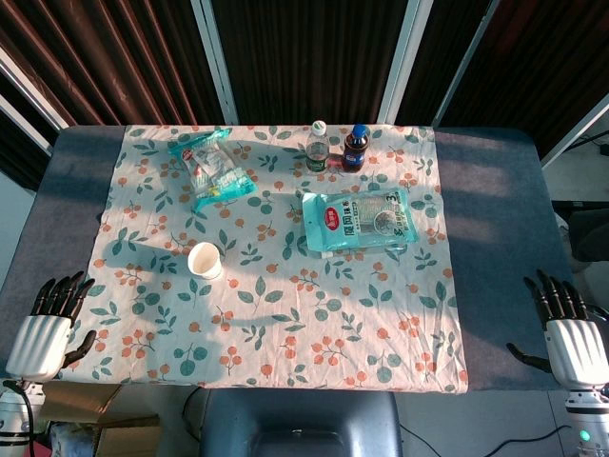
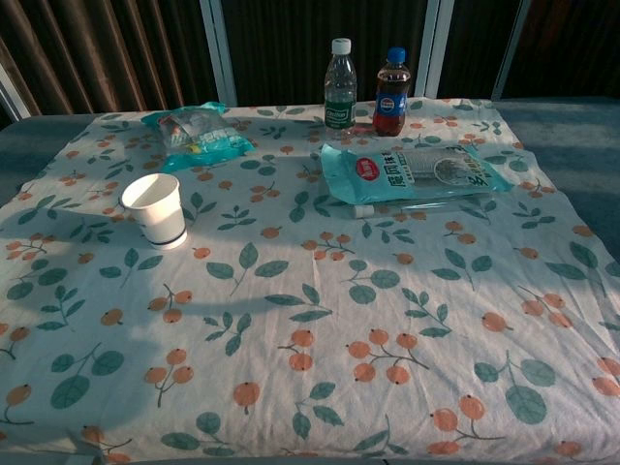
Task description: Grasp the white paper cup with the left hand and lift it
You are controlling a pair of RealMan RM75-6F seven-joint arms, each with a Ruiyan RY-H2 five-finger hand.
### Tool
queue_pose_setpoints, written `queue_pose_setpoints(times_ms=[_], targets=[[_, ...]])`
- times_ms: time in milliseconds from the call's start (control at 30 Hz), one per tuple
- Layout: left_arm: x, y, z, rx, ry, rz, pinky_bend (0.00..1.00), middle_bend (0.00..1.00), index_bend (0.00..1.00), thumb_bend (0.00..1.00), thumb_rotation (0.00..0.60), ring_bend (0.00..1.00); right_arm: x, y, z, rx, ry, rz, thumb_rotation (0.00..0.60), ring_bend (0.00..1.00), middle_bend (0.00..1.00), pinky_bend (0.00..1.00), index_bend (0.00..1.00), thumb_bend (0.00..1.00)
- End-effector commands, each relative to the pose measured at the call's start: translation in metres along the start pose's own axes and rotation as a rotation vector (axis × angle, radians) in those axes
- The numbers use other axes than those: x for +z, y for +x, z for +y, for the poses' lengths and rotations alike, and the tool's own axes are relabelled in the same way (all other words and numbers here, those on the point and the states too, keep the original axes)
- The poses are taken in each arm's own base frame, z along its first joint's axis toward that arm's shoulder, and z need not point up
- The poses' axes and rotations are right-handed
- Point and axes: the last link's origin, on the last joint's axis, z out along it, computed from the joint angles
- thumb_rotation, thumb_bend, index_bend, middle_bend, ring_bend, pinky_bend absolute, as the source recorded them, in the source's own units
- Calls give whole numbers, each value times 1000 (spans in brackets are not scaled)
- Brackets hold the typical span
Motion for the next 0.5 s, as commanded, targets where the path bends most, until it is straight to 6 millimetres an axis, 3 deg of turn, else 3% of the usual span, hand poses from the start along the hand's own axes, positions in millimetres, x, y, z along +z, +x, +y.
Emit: queue_pose_setpoints(times_ms=[33,500], targets=[[0,0,0,0,1,-1,0,0,0,347,600,0,0,1,1,1,-2,5,600,0,0,0,0,156],[13,11,14,34,-53,11,0,0,0,351,600,0,3,0,4,-1,-11,-2,600,0,0,0,0,156]])
